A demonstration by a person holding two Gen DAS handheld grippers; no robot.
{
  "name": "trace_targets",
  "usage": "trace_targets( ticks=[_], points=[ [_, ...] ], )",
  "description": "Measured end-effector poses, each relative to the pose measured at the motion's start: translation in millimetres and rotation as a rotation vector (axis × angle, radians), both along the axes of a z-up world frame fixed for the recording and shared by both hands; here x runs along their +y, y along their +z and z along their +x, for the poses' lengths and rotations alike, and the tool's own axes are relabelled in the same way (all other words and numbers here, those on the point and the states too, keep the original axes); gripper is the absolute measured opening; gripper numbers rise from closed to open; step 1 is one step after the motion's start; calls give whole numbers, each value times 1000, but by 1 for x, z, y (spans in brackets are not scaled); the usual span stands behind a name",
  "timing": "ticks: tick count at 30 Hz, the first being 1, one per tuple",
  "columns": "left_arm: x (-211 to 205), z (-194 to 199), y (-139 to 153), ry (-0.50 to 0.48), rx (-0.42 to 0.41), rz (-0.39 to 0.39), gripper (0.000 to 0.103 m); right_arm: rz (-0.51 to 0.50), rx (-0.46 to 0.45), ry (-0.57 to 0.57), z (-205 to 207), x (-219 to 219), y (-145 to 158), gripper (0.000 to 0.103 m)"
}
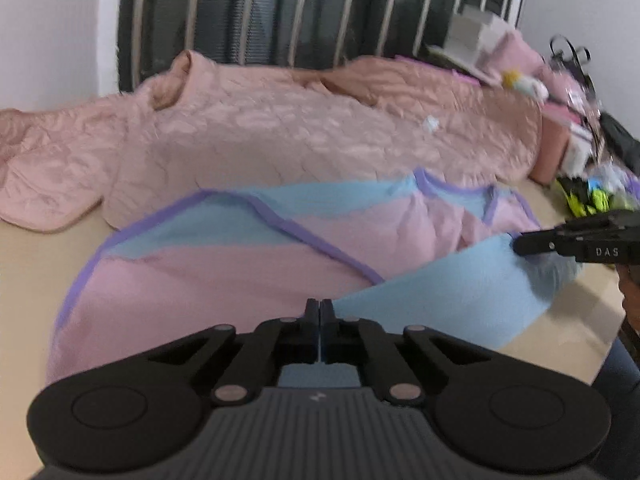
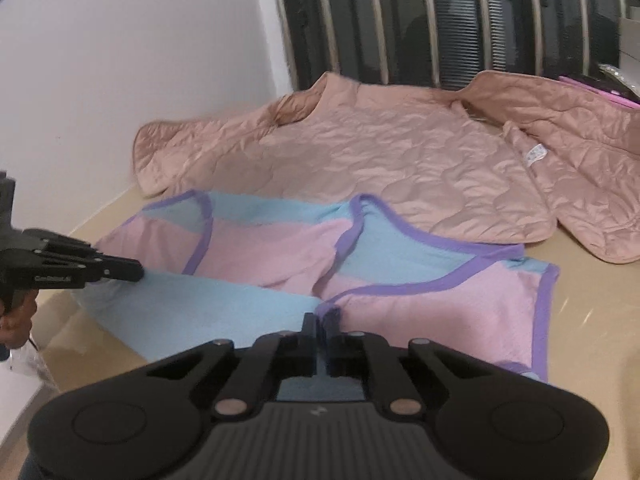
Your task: Fold clothes
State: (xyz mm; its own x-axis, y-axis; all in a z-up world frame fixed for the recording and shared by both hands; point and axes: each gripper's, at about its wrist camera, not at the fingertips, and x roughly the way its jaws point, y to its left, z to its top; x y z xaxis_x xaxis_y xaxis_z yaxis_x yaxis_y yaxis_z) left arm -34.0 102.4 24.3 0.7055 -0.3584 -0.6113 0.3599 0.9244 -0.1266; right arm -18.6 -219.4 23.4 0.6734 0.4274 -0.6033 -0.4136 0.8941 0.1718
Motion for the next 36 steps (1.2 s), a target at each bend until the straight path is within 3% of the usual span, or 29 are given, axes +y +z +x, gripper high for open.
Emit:
trace_targets(
  ticks=[4, 8, 11, 13, 16, 18, 20, 22, 25, 27, 31, 34, 36],
  points=[
    [0, 7, 3, 16, -41, -20, 0, 13, -2, -37, 6, -3, 0, 2],
    [3, 17, 0, 63, -25, -26, 3, -31, 1, -56, 10, 4, -6, 2],
    [11, 17, 1, 113, -20, -45, 19, -42, -1, -83, 12, 4, -9, 2],
    [20, 5, 5, 131, -35, -60, 36, -41, -7, -96, 11, 4, -9, 2],
    [36, -19, 12, 155, -62, -59, 46, -53, -19, -97, 10, 7, -8, 4],
    [48, -34, 13, 210, -60, -17, 51, -77, -38, -84, 8, 10, -5, 8],
    [61, -48, 14, 285, -35, 13, 51, -121, -79, -47, -1, 9, 4, 31],
    [76, -63, 16, 380, -1, -1, 51, -175, -134, 13, -18, 6, 15, 46],
    [86, -83, 17, 456, 24, -80, 51, -273, -193, 120, -49, -4, 21, 46],
    [90, -93, 17, 492, 37, -127, 51, -317, -175, 129, -64, -13, 17, 45],
    [76, -75, 18, 527, 32, -81, 50, -327, -112, 61, -72, -35, 7, 42],
    [66, -58, 22, 456, -2, -24, 54, -299, -90, 3, -71, -49, 5, 36],
    [65, -47, 15, 372, 65, -11, 53, -279, -76, -26, -70, -57, 2, 36]
  ],
)
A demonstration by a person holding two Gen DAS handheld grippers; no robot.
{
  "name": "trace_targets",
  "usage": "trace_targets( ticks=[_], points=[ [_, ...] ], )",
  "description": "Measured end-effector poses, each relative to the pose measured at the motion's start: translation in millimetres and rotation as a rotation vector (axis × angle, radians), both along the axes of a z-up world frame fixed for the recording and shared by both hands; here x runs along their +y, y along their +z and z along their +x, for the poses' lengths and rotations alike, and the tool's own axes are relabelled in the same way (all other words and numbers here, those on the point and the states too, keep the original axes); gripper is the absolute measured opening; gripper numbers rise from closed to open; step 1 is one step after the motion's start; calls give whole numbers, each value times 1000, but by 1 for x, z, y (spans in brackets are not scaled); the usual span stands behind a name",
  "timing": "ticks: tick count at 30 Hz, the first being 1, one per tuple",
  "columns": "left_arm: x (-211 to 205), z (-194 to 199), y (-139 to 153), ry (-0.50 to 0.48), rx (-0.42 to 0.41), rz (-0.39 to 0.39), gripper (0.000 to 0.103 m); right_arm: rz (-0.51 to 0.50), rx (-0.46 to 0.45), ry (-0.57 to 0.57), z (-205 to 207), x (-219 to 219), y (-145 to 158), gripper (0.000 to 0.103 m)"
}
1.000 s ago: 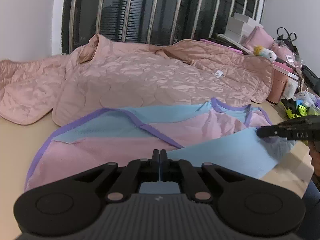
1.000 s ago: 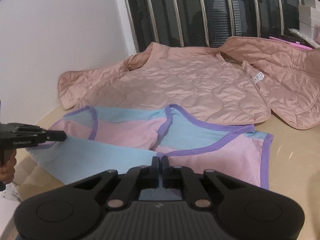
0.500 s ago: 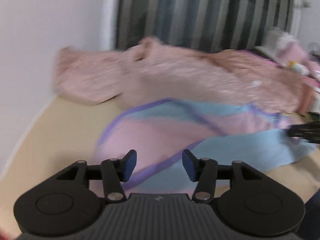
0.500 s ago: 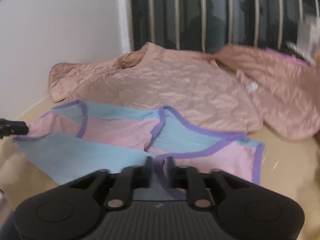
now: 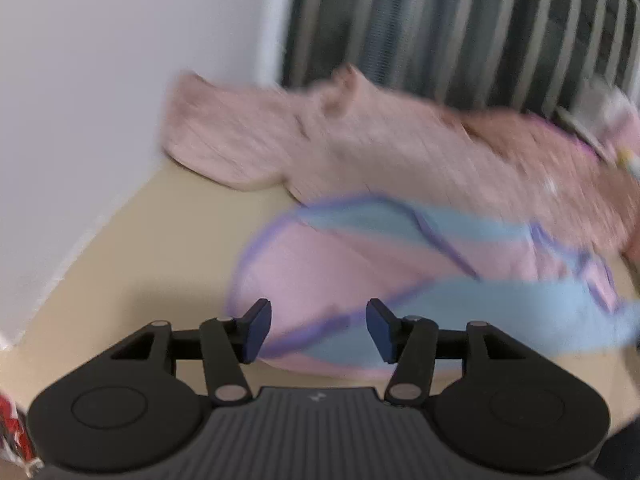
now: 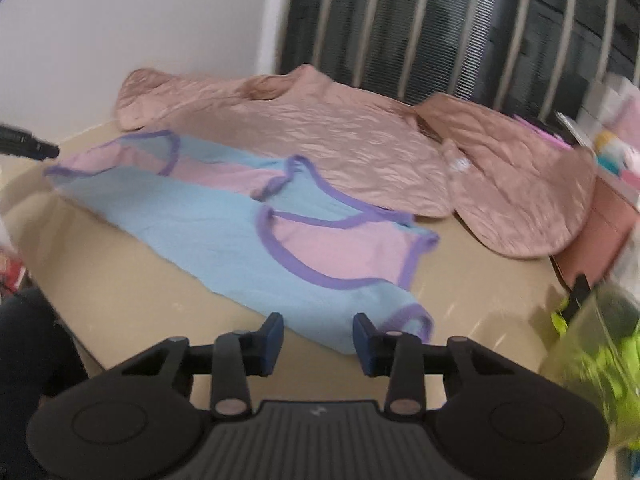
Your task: Fold clothes
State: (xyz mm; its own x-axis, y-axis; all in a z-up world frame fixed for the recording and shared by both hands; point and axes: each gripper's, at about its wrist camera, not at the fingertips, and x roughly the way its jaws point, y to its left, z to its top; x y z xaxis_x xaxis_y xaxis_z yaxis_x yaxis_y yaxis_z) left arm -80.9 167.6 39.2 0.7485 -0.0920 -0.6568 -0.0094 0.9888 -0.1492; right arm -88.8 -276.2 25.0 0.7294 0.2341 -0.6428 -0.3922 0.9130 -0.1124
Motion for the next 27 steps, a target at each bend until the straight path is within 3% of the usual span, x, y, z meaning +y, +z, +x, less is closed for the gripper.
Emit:
trace_targets(
  ticks=[2, 4, 5, 6, 8, 10, 16, 19, 20, 21, 22, 23, 25, 27],
  points=[
    [6, 3, -7, -17, 37, -20, 45, 5, 12, -14, 1, -4, -5, 36],
    [14, 4, -11, -16, 56, -48, 8, 15, 23, -24, 3, -4, -9, 35],
    [18, 4, -11, -9, 59, -66, 2, 25, 29, -27, 4, -5, -11, 32],
    [22, 3, -11, -2, 60, -78, 2, 35, 37, -29, 4, -5, -13, 29],
    [23, -2, -9, 9, 43, -59, 1, 58, 38, -48, 7, -7, -14, 11],
    [24, -8, -7, 20, 28, -41, 1, 74, 42, -74, 10, -12, -14, 3],
    [27, -12, -7, 59, 30, -28, 4, 95, 43, -121, 15, -24, -11, 1],
    [26, -12, -8, 82, 27, -23, 18, 80, 29, -122, 13, -21, -7, 3],
    [26, -13, -6, 86, 16, -22, 24, 75, 15, -128, 12, -20, -5, 8],
    [24, -14, -3, 82, -5, -13, 37, 69, -1, -134, 10, -18, -2, 11],
    [22, -15, -1, 79, -26, -4, 40, 66, -28, -148, 7, -17, 1, 20],
    [20, -16, 2, 74, -44, 5, 40, 67, -51, -156, 5, -16, 5, 32],
    [16, -9, 7, 57, -59, 20, 40, 71, -94, -166, 4, -14, 11, 35],
    [11, 1, 12, 52, -65, 27, 40, 58, -73, -183, 13, -11, 9, 32]
  ],
)
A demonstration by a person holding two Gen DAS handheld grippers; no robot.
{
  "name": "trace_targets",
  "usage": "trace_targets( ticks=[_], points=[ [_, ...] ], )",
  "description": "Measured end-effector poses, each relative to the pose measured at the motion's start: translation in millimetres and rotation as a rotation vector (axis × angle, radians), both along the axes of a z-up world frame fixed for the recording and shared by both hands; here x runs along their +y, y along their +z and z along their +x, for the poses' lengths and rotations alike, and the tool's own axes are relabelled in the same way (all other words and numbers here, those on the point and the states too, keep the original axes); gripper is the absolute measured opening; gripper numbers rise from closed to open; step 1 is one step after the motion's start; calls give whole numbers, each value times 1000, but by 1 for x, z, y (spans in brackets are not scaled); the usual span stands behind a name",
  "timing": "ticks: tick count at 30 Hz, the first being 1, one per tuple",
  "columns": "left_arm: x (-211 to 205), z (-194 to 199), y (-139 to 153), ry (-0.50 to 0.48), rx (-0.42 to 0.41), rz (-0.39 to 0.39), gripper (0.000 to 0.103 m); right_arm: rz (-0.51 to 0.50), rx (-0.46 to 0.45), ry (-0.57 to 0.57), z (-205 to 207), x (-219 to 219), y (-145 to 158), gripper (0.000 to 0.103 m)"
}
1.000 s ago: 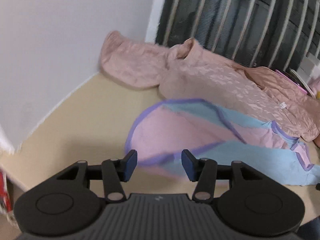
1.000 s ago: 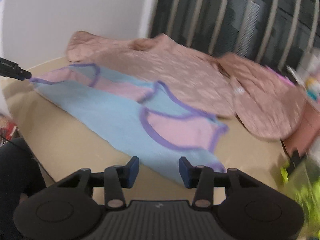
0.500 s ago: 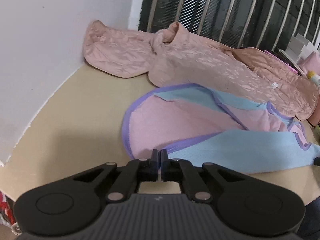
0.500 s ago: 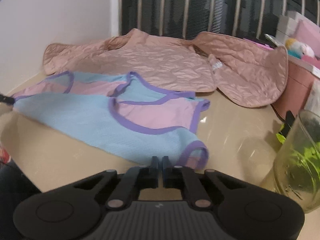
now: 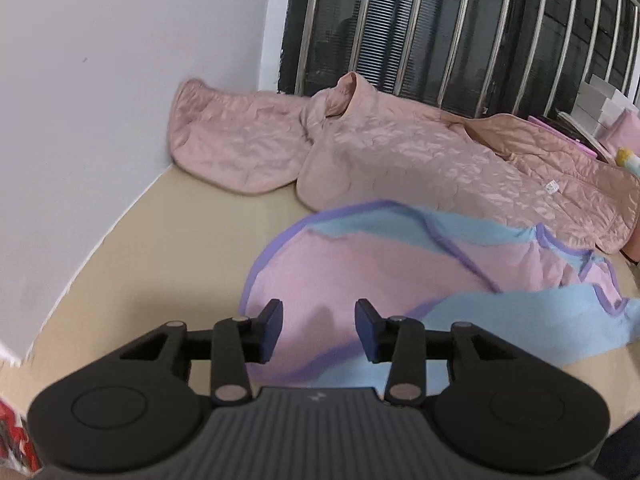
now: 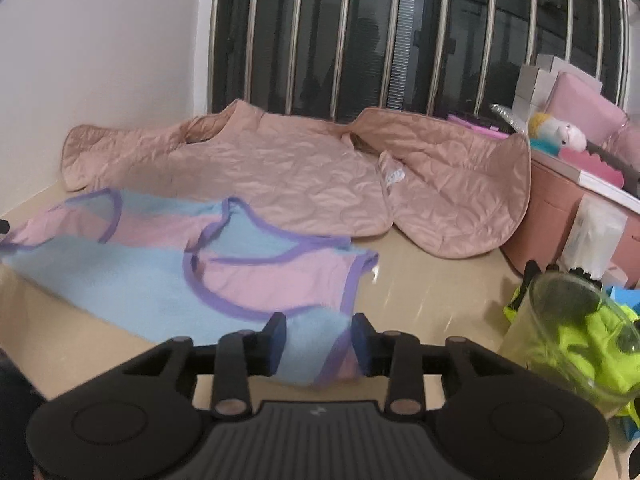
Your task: Fold clothes
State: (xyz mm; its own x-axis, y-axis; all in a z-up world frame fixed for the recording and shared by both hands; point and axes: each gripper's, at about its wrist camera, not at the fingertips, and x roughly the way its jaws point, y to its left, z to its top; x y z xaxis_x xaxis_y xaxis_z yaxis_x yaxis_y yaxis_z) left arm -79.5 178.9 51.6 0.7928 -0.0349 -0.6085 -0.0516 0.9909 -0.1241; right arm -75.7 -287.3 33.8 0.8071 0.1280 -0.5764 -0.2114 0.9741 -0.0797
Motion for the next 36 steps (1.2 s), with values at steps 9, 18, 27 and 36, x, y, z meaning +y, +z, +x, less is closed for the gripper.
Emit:
trace_targets(
  ticks=[9, 18, 27, 36],
  points=[
    [-31, 73, 27, -73, 15, -166, 55, 84, 5, 11, 23, 6, 16, 27],
    [-67, 170, -14, -5, 184, -286, 49, 337, 119, 135, 140, 69, 21, 34],
    [-54, 186, -31, 35, 222, -381, 11, 421, 276, 85, 200, 90, -17, 18],
    [-49, 141, -1, 20, 87, -418, 1, 509, 122, 115, 157, 73, 9, 3]
  ],
)
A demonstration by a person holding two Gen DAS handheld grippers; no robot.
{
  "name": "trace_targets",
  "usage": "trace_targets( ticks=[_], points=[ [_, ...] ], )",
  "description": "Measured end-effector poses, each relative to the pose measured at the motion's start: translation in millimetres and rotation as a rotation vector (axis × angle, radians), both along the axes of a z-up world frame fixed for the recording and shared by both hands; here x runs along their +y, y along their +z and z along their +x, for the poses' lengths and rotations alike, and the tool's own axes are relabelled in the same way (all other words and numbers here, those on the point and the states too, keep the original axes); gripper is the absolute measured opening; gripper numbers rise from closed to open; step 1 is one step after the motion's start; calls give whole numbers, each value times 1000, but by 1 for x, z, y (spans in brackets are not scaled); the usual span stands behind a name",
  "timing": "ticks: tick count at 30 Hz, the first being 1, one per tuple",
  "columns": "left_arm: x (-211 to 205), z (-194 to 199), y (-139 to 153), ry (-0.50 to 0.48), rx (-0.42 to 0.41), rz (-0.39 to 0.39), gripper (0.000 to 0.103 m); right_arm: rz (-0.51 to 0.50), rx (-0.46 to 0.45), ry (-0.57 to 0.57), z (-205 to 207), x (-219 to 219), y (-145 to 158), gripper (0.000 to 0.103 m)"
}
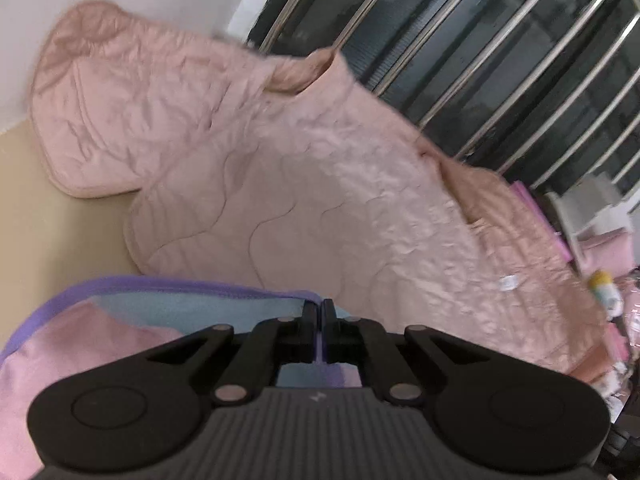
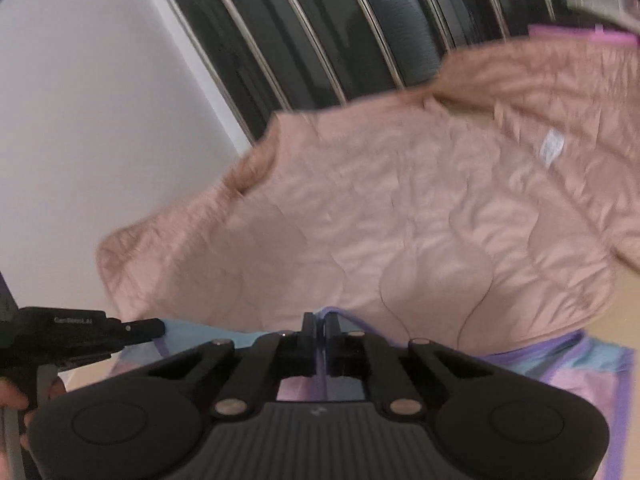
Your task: Fold clothes
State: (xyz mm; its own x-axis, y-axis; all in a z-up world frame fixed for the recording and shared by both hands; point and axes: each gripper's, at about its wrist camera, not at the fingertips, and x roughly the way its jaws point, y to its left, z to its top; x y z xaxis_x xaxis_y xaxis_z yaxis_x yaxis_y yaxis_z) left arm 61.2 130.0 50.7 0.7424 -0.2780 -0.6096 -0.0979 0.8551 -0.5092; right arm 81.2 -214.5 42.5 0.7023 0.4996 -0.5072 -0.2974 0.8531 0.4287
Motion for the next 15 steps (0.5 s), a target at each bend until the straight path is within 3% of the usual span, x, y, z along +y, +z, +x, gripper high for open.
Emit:
trace_targets(
  ticks=[4, 9, 11, 14, 15],
  points=[
    [2, -52, 0, -11, -8, -10, 1, 15, -40, 46, -46, -18, 5, 3],
    [-4, -107, -24, -13, 65, 6, 2, -54, 32, 73, -90, -24, -18, 4],
    [-9, -114, -31, -37, 83, 55, 7, -80, 51, 60, -100, -26, -24, 9],
    [-2, -119, -21, 11, 31, 97, 29, -99, 14, 48, -109, -29, -17, 12],
    [2, -120, -17, 31, 10, 107, 43, -104, -6, 42, -112, -31, -12, 14]
  ],
)
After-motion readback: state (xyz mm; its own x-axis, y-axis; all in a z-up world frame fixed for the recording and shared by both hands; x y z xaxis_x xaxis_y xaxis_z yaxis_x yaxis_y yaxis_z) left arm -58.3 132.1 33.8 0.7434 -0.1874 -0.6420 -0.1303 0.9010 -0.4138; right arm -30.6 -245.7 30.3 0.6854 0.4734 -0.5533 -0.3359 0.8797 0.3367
